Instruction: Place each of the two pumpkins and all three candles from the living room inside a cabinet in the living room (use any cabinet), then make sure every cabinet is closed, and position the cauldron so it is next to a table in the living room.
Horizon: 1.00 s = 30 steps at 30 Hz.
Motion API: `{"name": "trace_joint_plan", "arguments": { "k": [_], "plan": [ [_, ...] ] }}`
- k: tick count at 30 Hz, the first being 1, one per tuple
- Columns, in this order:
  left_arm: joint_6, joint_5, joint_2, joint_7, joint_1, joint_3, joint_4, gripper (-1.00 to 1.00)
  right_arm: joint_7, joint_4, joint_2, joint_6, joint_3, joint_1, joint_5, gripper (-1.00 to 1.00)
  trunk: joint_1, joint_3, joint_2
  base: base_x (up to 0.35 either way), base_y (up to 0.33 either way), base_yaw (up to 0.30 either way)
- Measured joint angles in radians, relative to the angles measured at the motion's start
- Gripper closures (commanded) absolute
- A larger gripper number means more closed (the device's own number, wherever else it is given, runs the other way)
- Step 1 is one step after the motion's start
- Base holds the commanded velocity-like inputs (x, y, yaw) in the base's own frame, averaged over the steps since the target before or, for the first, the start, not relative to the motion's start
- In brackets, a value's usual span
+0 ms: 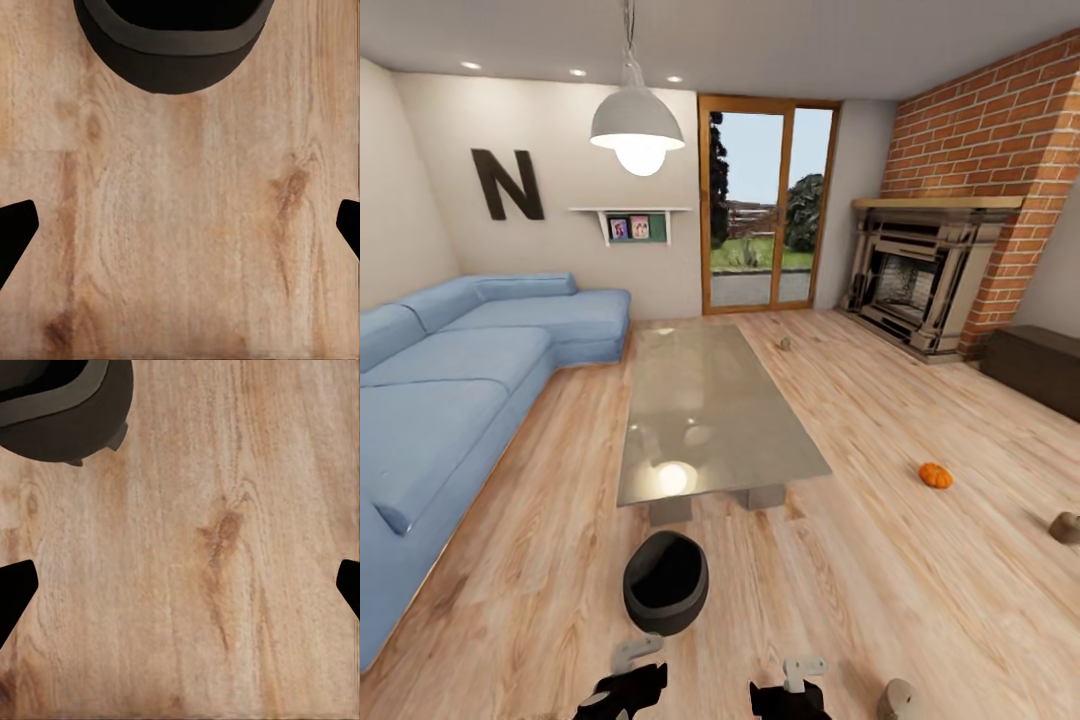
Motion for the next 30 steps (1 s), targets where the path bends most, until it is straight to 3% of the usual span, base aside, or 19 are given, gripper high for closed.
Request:
{"name": "trace_joint_plan", "arguments": {
  "k": [14, 24, 30],
  "plan": [
    [-0.002, 0.001, 0.001, -0.009, 0.0, 0.0, -0.003, -1.0, 0.001, 0.001, 0.0, 0.001, -0.002, 0.0, 0.0, -1.0, 0.0, -0.008, 0.0, -0.046, -0.005, -0.255],
    [0.0, 0.002, 0.0, -0.002, 0.0, 0.004, -0.002, -1.0, 0.001, 0.0, 0.0, 0.001, -0.003, 0.0, -0.049, -1.0, -0.039, 0.017, 0.07, 0.0, 0.0, -0.251],
    [0.0, 0.002, 0.0, 0.002, 0.0, 0.004, -0.002, -1.0, 0.002, 0.002, 0.0, 0.004, -0.003, 0.0, -0.052, -1.0, -0.062, 0.028, 0.112, 0.0, 0.0, -0.189]
  ]
}}
